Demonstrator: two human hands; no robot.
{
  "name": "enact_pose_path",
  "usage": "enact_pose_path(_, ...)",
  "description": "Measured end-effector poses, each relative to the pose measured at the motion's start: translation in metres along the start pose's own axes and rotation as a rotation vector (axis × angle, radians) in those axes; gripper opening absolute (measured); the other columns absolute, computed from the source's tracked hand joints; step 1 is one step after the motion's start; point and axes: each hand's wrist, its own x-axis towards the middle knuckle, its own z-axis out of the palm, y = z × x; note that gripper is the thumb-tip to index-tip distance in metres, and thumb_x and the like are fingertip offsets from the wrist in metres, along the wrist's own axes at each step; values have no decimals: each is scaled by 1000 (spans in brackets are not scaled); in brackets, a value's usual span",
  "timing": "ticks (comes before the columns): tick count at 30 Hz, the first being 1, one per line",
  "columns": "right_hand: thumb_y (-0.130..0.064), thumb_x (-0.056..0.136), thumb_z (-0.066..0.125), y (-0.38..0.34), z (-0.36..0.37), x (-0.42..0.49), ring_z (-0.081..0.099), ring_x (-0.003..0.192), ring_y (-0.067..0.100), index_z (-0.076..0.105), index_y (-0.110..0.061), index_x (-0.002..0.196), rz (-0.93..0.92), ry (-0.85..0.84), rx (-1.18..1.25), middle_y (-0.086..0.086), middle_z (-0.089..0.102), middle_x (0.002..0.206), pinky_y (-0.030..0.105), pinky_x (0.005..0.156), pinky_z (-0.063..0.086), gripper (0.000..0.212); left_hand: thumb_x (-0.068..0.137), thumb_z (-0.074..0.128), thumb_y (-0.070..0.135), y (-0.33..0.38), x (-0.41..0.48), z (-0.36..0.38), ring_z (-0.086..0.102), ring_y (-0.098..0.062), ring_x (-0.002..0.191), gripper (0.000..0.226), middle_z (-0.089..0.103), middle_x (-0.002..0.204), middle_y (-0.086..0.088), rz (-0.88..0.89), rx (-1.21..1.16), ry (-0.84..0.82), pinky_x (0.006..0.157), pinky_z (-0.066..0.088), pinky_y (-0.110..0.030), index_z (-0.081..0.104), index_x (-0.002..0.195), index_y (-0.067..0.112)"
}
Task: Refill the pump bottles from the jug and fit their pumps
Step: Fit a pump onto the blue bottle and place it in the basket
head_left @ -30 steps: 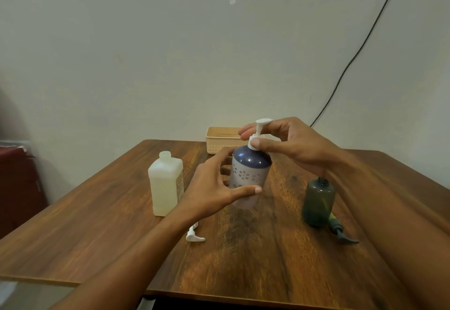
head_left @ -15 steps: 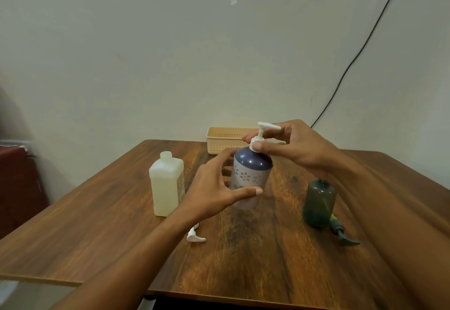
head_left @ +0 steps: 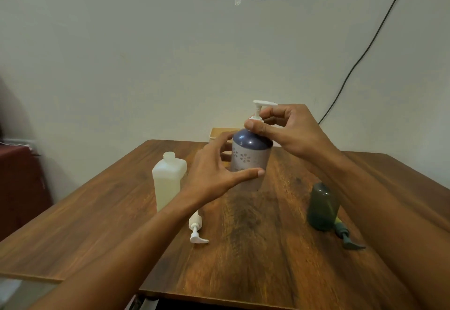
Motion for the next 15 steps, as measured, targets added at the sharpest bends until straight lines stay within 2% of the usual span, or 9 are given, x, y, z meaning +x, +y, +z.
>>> enact_pose_path(5, -45, 81, 88, -18, 3, 54, 78, 85, 4, 79, -28, 86, -5, 4, -15, -12, 82, 86, 19, 69, 61, 20, 69, 88, 55, 3, 58, -24, 61, -8, 117, 84, 62, 133, 5, -8, 21, -25, 92, 59, -33, 52, 139, 24)
enact_pose_path(8, -47, 85, 85, -21, 2, 98, 78, 93, 9, 80, -24, 97, 4, 9, -67, -7, 81, 93, 26, 77, 64, 26, 68, 88, 56, 0, 104, -41, 62, -11, 117, 83, 63, 129, 5, -51, 36, -63, 90, 61, -38, 53, 136, 25)
enact_pose_path(10, -47, 86, 83, -19, 3, 125, 77, 95, 8, 80, -19, 104, 16, 14, -65, -7, 81, 98, 27, 77, 63, 33, 67, 88, 56, -5, 132, -51, 63, -16, 117, 84, 64, 129, 1, -75, 57, -85, 87, 63, -41, 54, 136, 22)
enact_pose_path(15, -41, 85, 86, 7, 11, 182, 77, 100, 12, 81, -12, 110, 45, 39, -57, -1, 81, 105, 33, 82, 66, 39, 65, 89, 57, -29, 189, -61, 64, -17, 108, 84, 66, 120, 1, -77, 186, -82, 74, 65, -33, 60, 133, 18)
